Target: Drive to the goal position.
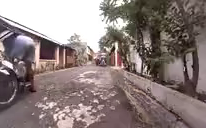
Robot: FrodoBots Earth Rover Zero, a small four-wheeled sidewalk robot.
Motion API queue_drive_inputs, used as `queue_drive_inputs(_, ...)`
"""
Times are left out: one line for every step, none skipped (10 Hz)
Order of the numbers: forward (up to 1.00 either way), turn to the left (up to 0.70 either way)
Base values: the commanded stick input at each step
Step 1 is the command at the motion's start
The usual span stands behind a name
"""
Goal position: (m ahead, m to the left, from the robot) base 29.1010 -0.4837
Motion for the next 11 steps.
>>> queue_drive_inputs(0.70,0.00)
queue_drive_inputs(0.70,0.00)
queue_drive_inputs(0.70,0.00)
queue_drive_inputs(0.70,0.00)
queue_drive_inputs(0.70,0.00)
queue_drive_inputs(0.70,0.00)
queue_drive_inputs(0.70,0.00)
queue_drive_inputs(0.70,0.00)
queue_drive_inputs(0.70,0.00)
queue_drive_inputs(0.70,0.00)
queue_drive_inputs(0.70,0.00)
